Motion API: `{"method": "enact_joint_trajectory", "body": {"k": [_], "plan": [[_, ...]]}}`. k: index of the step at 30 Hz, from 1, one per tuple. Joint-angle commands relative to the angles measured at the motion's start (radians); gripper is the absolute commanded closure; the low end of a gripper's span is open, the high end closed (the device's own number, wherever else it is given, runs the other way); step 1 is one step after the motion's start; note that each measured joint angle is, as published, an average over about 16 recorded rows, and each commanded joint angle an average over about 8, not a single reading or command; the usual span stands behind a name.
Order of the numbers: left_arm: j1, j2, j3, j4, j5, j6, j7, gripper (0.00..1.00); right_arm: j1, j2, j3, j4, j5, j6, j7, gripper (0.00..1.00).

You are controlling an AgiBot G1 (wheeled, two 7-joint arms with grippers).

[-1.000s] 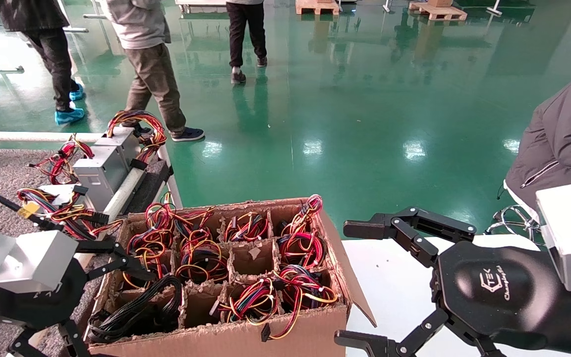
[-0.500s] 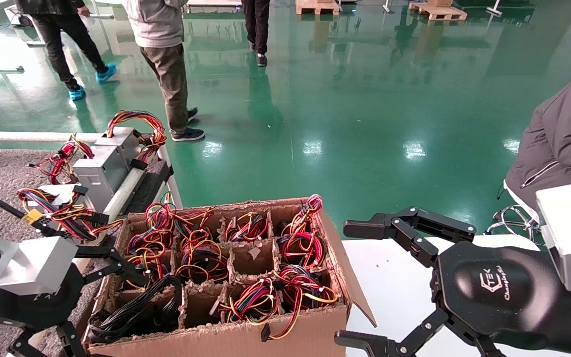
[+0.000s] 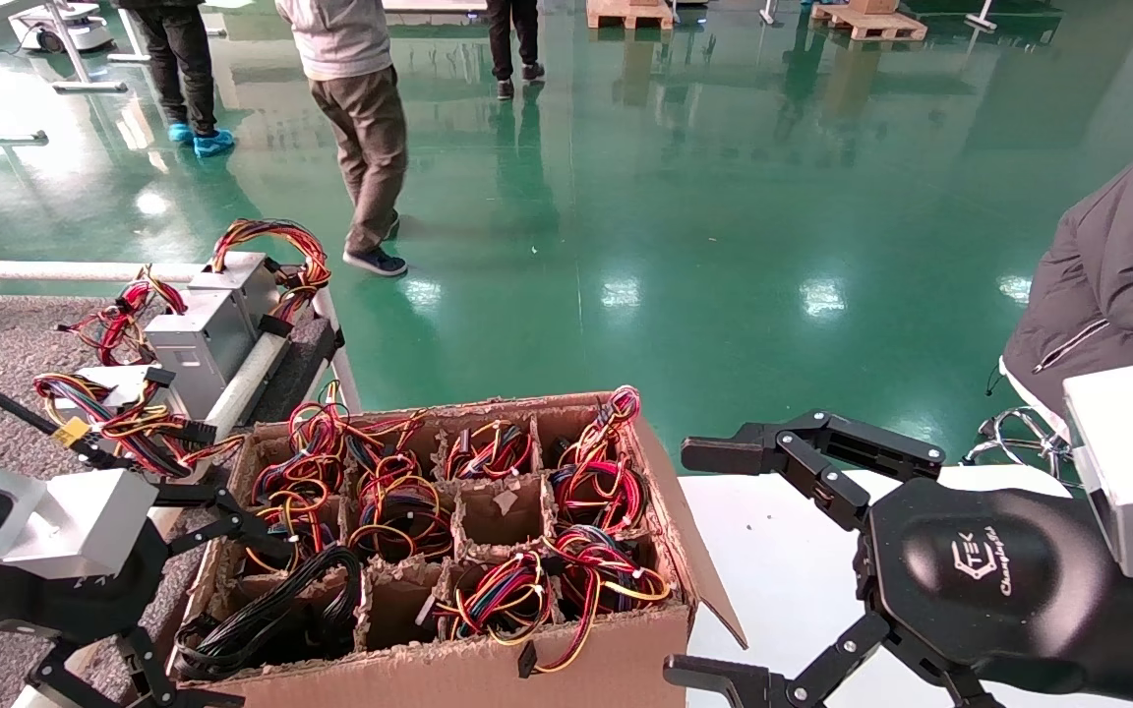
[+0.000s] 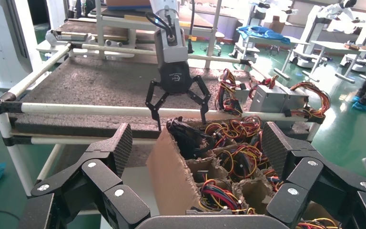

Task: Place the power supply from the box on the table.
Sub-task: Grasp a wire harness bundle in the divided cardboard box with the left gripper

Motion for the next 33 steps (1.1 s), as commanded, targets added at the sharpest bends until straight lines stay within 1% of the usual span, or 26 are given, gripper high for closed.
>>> {"method": "enact_joint_trajectory", "body": {"k": [1, 16, 17, 18, 24, 25, 26, 33], "plan": [[0.001, 0.006, 0.004, 0.015, -0.002, 0.001, 0.011, 0.0, 0.0, 0.0, 0.0, 0.0, 0.0, 0.0, 0.0, 0.0], [0.025, 0.041, 0.032, 0.096, -0.013, 0.005, 0.072, 0.0, 0.0, 0.0, 0.0, 0.0, 0.0, 0.0, 0.0, 0.0], [0.026, 0.043, 0.034, 0.1, -0.014, 0.006, 0.075, 0.02, 0.0, 0.0, 0.0, 0.0, 0.0, 0.0, 0.0, 0.0], [0.027, 0.045, 0.036, 0.105, -0.015, 0.006, 0.078, 0.12, 0.0, 0.0, 0.0, 0.0, 0.0, 0.0, 0.0, 0.0], [0.027, 0.057, 0.047, 0.135, -0.019, 0.008, 0.093, 0.88, 0.0, 0.0, 0.0, 0.0, 0.0, 0.0, 0.0, 0.0], [0.026, 0.059, 0.049, 0.14, -0.019, 0.008, 0.096, 0.98, 0.0, 0.0, 0.0, 0.0, 0.0, 0.0, 0.0, 0.0], [0.025, 0.061, 0.051, 0.144, -0.02, 0.008, 0.098, 1.0, 0.0, 0.0, 0.0, 0.0, 0.0, 0.0, 0.0, 0.0], [0.023, 0.072, 0.061, 0.169, -0.026, 0.01, 0.114, 1.0, 0.0, 0.0, 0.0, 0.0, 0.0, 0.0, 0.0, 0.0]]}}
